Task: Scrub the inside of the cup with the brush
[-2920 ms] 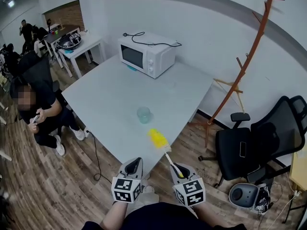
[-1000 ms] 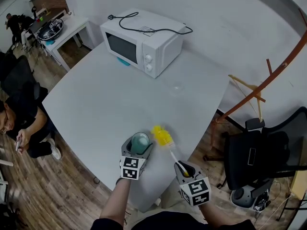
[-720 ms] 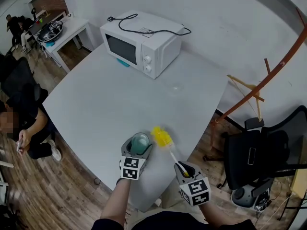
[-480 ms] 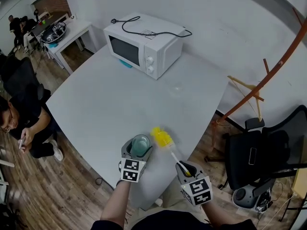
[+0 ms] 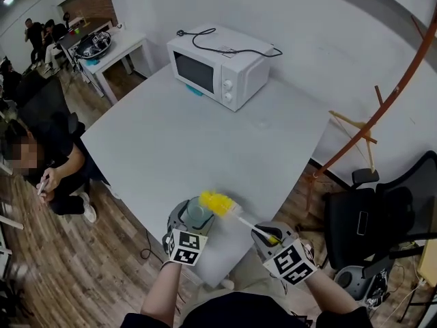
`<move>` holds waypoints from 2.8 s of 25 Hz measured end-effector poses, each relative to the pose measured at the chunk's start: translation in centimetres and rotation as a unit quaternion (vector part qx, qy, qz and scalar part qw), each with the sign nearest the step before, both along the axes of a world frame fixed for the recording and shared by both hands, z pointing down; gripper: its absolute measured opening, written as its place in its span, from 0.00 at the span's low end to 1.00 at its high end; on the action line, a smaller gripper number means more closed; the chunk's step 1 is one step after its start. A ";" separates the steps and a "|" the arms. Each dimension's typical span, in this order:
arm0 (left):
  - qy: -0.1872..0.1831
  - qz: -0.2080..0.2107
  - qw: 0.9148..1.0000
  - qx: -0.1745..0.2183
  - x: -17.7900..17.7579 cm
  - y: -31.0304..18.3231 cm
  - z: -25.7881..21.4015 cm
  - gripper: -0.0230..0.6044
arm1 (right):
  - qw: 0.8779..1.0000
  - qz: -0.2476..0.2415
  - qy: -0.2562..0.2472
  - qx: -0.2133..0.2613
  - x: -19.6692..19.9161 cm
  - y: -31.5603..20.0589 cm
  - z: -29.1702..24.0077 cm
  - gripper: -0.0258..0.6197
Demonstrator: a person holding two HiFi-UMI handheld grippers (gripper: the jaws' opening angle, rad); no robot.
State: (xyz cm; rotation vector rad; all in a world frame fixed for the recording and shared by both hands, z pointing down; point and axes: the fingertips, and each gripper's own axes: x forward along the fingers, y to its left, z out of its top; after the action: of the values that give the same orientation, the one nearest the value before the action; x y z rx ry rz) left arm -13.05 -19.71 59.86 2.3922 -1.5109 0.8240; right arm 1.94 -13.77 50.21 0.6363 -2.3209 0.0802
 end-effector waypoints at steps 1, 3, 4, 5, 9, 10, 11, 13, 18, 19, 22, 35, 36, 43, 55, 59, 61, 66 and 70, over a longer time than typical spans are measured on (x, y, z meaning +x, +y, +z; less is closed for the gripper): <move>-0.012 0.002 1.000 0.003 -0.3 0.5 -0.2 0.64 | 1.000 -0.016 0.012 0.006 -0.3 0.5 -0.2 0.12; -0.034 0.007 0.999 0.010 -0.8 1.5 -0.6 0.64 | 0.998 -0.043 0.032 0.016 -0.9 1.5 -0.4 0.12; -0.042 0.009 0.999 0.013 -1.0 1.9 -0.8 0.64 | 0.997 -0.056 0.042 0.020 -1.2 2.0 -0.5 0.12; -0.051 0.011 0.999 0.016 -1.2 2.3 -1.0 0.64 | 0.996 -0.069 0.054 0.025 -1.4 2.4 -0.5 0.12; -0.094 0.024 0.995 0.029 -1.7 3.7 -1.6 0.64 | 0.986 -0.116 0.108 0.054 -2.1 3.6 -0.6 0.12; -0.105 0.028 0.994 0.032 -1.8 4.0 -1.6 0.64 | 0.982 -0.127 0.124 0.063 -2.2 3.8 -0.7 0.12; -0.116 0.033 0.992 0.034 -1.8 4.4 -1.7 0.64 | 0.977 -0.140 0.140 0.073 -2.4 3.9 -0.7 0.12; -0.133 0.045 0.989 0.040 -1.7 5.0 -1.8 0.64 | 0.965 -0.172 0.177 0.093 -2.7 4.1 -0.8 0.12; -0.163 0.082 0.982 0.058 -0.3 6.3 -2.2 0.64 | 0.920 -0.246 0.265 0.155 -3.1 3.5 -1.1 0.12; -0.166 0.089 0.980 0.061 0.1 6.6 -2.3 0.64 | 0.912 -0.259 0.275 0.162 -3.3 3.4 -1.2 0.12; -0.166 0.104 0.978 0.070 1.2 7.3 -3.4 0.64 | 0.890 -0.297 0.299 0.175 -3.9 3.3 -1.8 0.12; -0.155 0.131 0.976 0.080 3.2 9.0 -4.0 0.64 | 0.815 -0.379 0.363 0.246 -4.6 3.7 -2.2 0.12; -0.152 0.131 0.976 0.079 3.3 9.0 -4.1 0.64 | 0.803 -0.387 0.368 0.266 -4.6 3.6 -2.3 0.12; -0.129 0.147 0.979 0.062 4.3 9.3 -4.4 0.64 | 0.702 -0.437 0.358 0.434 -6.4 4.2 -4.4 0.12; -0.117 0.165 0.978 0.057 4.6 8.9 -4.8 0.64 | 0.494 -0.491 0.400 0.596 -6.5 4.2 -6.3 0.12; -0.133 0.161 0.975 0.070 4.4 8.7 -5.0 0.64 | 0.569 -0.470 0.401 0.542 -6.3 3.7 -5.9 0.12; -0.138 0.161 0.974 0.075 4.4 8.6 -5.0 0.64 | 0.630 -0.452 0.389 0.497 -6.2 3.5 -5.6 0.12; -0.148 0.155 0.973 0.089 4.5 8.5 -5.1 0.64 | 0.770 -0.397 0.389 0.313 -4.4 3.3 -3.9 0.12; -0.157 0.157 0.970 0.096 4.9 8.5 -5.3 0.64 | 0.865 -0.329 0.352 0.143 -3.5 3.8 -3.1 0.12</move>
State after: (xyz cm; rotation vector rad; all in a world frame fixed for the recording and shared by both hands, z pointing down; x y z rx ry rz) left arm -8.17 -11.17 54.54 2.8007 -1.3835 1.2269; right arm -1.51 -10.02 47.11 -0.0480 -1.7087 -0.7105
